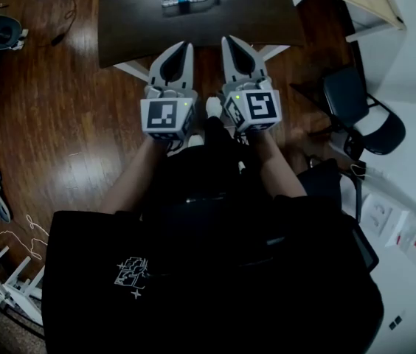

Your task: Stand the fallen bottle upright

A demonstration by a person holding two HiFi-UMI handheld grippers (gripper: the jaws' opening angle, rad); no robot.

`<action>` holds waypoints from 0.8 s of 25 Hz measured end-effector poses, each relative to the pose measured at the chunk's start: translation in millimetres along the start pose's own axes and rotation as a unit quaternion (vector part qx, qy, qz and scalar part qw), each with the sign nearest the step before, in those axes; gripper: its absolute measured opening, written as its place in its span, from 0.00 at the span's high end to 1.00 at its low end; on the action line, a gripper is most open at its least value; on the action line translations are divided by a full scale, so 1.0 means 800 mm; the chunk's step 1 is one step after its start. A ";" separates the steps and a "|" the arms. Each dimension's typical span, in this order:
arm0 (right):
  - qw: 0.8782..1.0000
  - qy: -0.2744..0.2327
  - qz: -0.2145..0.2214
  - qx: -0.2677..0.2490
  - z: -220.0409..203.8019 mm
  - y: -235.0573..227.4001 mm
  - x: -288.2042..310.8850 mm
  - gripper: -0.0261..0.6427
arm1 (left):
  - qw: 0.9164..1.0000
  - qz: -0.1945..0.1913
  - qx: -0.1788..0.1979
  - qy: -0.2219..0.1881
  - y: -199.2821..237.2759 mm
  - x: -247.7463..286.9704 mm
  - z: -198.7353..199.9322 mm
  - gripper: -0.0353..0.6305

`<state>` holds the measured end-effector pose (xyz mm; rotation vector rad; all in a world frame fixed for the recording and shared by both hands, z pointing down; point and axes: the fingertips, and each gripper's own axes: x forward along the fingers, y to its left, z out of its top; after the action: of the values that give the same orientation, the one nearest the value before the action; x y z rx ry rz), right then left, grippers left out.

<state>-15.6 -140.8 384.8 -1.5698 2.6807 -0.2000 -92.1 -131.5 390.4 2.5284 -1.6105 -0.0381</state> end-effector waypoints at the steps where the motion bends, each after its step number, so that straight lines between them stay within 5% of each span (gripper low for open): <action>1: 1.000 0.000 0.003 0.002 0.000 -0.004 0.010 0.94 | 1.000 0.003 0.000 0.002 0.005 0.008 0.000 0.95; 20: 0.997 0.012 0.068 0.028 0.000 -0.117 0.144 0.94 | 0.998 0.055 0.018 0.026 0.037 0.180 -0.012 0.95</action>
<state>9.0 -286.0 400.9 -1.3737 2.7599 -0.2875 -56.6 -273.2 412.0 2.4394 -1.7428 0.0694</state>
